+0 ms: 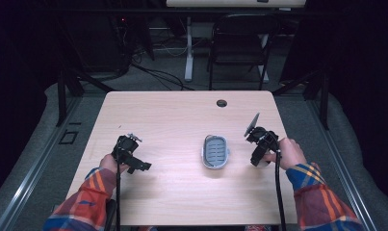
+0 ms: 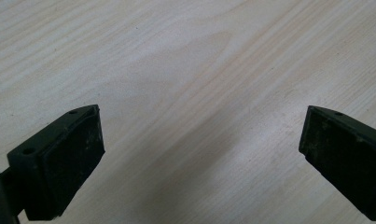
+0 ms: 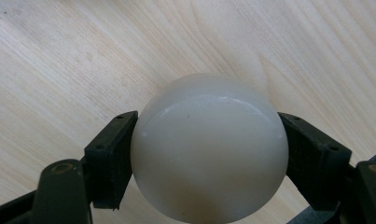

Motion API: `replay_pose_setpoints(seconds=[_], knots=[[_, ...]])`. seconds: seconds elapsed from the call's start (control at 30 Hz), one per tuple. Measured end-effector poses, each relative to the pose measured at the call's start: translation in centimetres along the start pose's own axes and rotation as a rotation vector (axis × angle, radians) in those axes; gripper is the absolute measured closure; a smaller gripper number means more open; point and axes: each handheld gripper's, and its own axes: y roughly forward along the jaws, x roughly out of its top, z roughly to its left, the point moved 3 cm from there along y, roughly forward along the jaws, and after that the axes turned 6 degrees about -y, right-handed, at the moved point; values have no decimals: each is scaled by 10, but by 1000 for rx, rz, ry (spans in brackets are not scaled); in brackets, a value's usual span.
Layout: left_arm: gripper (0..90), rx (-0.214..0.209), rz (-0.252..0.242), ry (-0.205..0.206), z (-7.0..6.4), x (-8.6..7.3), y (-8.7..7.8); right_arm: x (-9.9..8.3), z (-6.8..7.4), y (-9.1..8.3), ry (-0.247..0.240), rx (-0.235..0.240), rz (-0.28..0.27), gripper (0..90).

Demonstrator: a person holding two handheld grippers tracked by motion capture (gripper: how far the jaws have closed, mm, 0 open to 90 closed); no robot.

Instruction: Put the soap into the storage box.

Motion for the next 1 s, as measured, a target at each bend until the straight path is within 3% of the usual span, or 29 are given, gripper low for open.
replay_pose_setpoints(seconds=[0.57,0.6,0.93,0.97,1.0], knots=[[0,-1,2,0,0,0,0,17,4,-18,-30,-18,-16,246],[0,-1,2,0,0,0,0,18,4,-21,-40,-18,3,246],[0,-1,3,0,0,0,0,29,8,-23,-50,-19,-20,246],[0,-1,3,0,0,0,0,30,7,-26,-67,-17,7,246],[0,-1,3,0,0,0,0,31,8,-25,-50,-12,-14,246]])
